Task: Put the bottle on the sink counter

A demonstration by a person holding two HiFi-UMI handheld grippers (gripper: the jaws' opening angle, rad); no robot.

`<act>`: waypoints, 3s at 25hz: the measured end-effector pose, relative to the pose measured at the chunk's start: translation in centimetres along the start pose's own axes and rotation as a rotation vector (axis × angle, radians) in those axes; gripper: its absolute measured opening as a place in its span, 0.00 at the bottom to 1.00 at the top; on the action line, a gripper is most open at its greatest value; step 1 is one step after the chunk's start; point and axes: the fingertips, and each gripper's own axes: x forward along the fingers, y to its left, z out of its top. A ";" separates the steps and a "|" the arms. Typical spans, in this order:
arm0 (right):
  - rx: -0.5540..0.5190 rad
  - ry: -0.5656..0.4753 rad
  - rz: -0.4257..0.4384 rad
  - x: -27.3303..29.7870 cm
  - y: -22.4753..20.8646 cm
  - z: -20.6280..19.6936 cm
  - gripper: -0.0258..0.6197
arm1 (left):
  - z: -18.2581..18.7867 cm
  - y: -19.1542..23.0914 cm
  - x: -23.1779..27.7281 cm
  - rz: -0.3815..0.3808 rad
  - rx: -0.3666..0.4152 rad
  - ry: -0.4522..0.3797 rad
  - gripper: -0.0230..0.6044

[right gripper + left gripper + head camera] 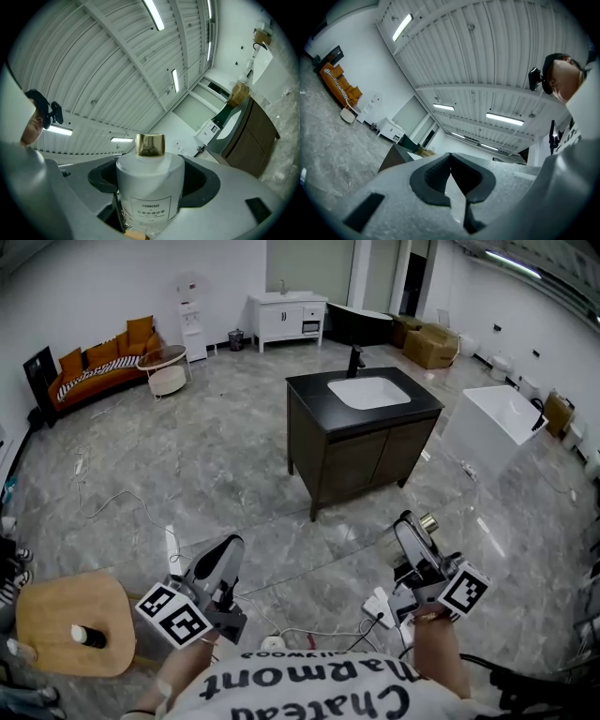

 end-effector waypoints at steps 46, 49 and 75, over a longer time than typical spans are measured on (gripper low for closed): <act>-0.021 0.068 -0.022 39.7 -31.6 7.4 0.57 | 7.8 30.6 38.0 -0.063 -0.060 0.029 0.06; -0.030 0.055 -0.033 40.3 -33.7 7.8 0.57 | 6.5 31.5 39.6 -0.066 -0.067 0.055 0.06; 0.088 0.262 -0.476 48.1 -57.0 -1.9 0.57 | 0.5 45.3 59.8 -0.157 -0.191 0.347 0.06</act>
